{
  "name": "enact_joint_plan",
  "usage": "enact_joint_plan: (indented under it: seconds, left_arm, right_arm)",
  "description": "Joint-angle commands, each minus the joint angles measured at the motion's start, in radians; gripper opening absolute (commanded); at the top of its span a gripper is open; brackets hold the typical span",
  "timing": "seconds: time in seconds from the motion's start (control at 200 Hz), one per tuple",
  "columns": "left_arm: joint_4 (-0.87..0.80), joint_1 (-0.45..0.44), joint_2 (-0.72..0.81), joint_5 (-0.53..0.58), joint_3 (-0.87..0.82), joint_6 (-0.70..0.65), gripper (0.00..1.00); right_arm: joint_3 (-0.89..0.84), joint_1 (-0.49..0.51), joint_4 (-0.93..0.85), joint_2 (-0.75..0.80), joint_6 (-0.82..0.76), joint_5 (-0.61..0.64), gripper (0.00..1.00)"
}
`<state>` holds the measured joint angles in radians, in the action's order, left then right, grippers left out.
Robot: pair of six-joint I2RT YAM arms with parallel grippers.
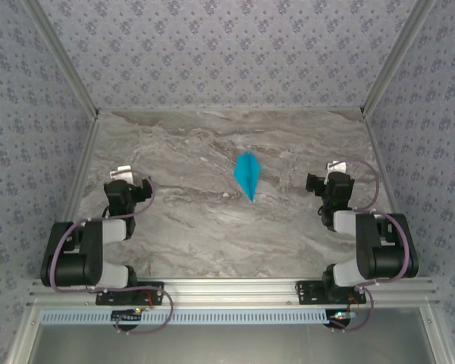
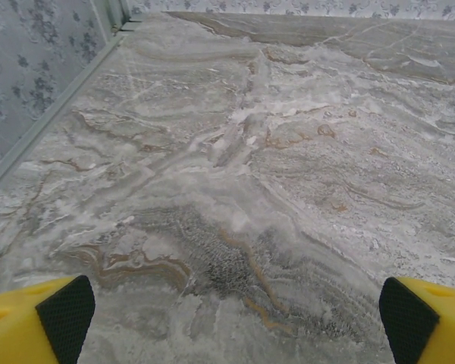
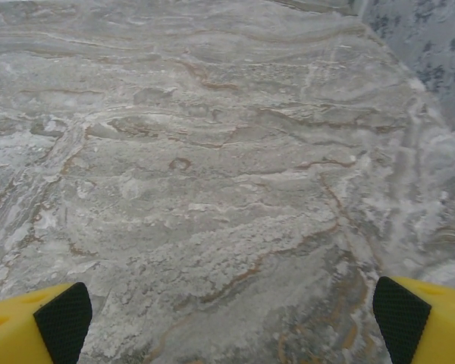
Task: Fold a paper plane with a square sheet of paper (pick it up from the middle)
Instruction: Reset both arms
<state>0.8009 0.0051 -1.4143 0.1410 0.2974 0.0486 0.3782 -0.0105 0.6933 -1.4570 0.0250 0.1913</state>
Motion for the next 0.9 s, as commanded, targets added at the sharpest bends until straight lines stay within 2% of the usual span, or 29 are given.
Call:
enact_joint_plan:
  seconds: [0.0, 0.14, 0.26, 0.894]
  left_arm:
    - [0.116, 0.005, -0.058, -0.073, 0.033, -0.018, 0.99]
    - [0.127, 0.005, -0.109, -0.085, 0.050, -0.020, 0.99]
    - [0.008, 0.005, -0.114, -0.027, 0.116, -0.003, 0.99]
    - [0.010, -0.002, -0.119, -0.031, 0.115, -0.012, 0.99]
  right_arm:
    - [0.006, -0.011, 0.091, -0.043, -0.024, -0.075, 1.00]
    - [-0.004, -0.011, 0.123, -0.064, -0.033, -0.099, 1.00]
    - [0.001, -0.011, 0.117, -0.065, -0.033, -0.097, 1.00]
    - [0.002, -0.011, 0.114, -0.065, -0.033, -0.095, 1.00]
